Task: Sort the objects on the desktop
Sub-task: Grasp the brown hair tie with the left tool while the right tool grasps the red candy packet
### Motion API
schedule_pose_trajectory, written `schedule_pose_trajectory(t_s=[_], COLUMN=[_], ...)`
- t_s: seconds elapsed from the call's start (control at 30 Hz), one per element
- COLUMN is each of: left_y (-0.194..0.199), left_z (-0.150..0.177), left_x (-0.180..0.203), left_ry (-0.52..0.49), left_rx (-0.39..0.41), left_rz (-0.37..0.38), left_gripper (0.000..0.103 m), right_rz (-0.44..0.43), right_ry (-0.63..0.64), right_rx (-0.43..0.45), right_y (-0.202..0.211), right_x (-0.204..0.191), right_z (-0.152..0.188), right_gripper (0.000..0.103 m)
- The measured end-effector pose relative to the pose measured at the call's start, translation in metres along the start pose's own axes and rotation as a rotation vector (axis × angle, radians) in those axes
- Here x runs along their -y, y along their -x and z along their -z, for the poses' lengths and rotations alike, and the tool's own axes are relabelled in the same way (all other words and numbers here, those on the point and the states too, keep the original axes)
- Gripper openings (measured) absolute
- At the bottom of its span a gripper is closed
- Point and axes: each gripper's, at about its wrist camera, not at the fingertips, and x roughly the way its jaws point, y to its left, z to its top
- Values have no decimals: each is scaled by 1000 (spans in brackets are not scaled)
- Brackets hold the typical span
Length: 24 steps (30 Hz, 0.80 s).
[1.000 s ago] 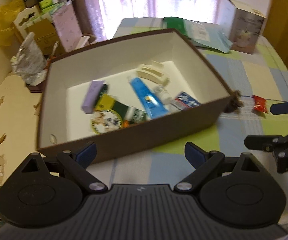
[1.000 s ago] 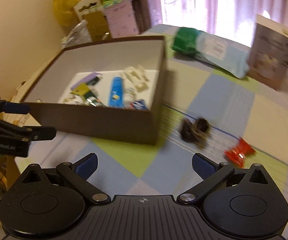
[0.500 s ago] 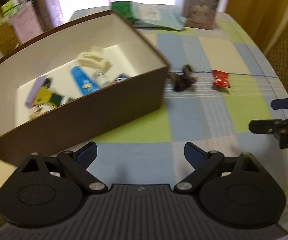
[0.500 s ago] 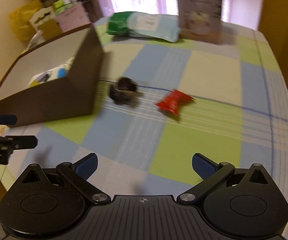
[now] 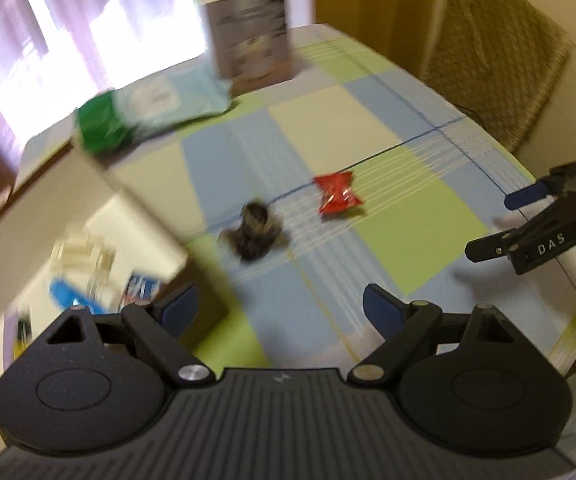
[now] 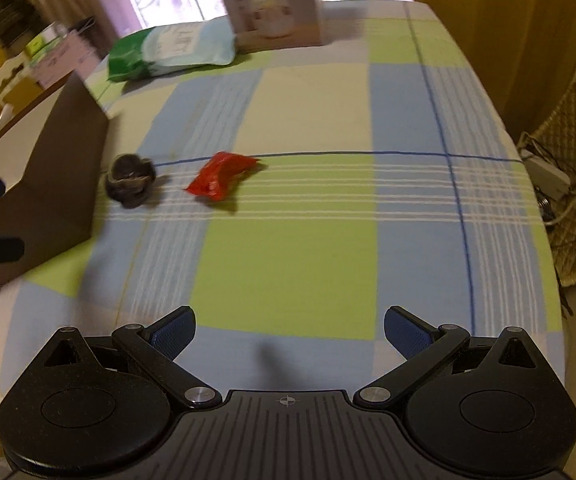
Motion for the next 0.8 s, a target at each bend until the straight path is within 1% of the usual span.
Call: schedule_pose_trajectory(t_s=[0.1,0.23,0.37,0.43,0.5,0.57,0.63,0.67,0.7,0.73,0.8], left_y=[-13,-37,-72,-89,-107,-124,-138,-145,-150,-153,-154], left_z=[-19,-39,-56,-61,-64,-66,-66,-66,-66,-67,-69], left_x=[-3,-8,-15,-17,-19,-20,-21,-22,-23,-23,-25], left_ry=[-128,-307,-424,-458,-496,-520,-534,-536,-536,-535,-526], left_rx=[-5,-40,-108,-153,-195,-238,-280,-301,-312,-315,-308], left_rz=[37,92,137,160,182,198,214,219,226,235,255], left_gripper=[83,80,79,64,59,57,43,32,30,25,19], right_rz=[7,23,45,57,70,83,94,99,102,105,102], right_ry=[-30,-84,-144,-172,-200,-223,-243,-249,-255,-260,-266], right_rx=[3,0,-7,-11,-16,-19,-24,-26,-27,-29,-24], right_y=[-1,-6,-12,-15,-17,-19,-20,-20,-21,-22,-24], right_x=[6,14,22,25,29,32,35,36,36,37,35], right_z=[-2,-4,-4,-4,-4,-4,-5,-5,-7,-8,-13], right_gripper=[103,103,103,103,103,103,103,103,103,103,103])
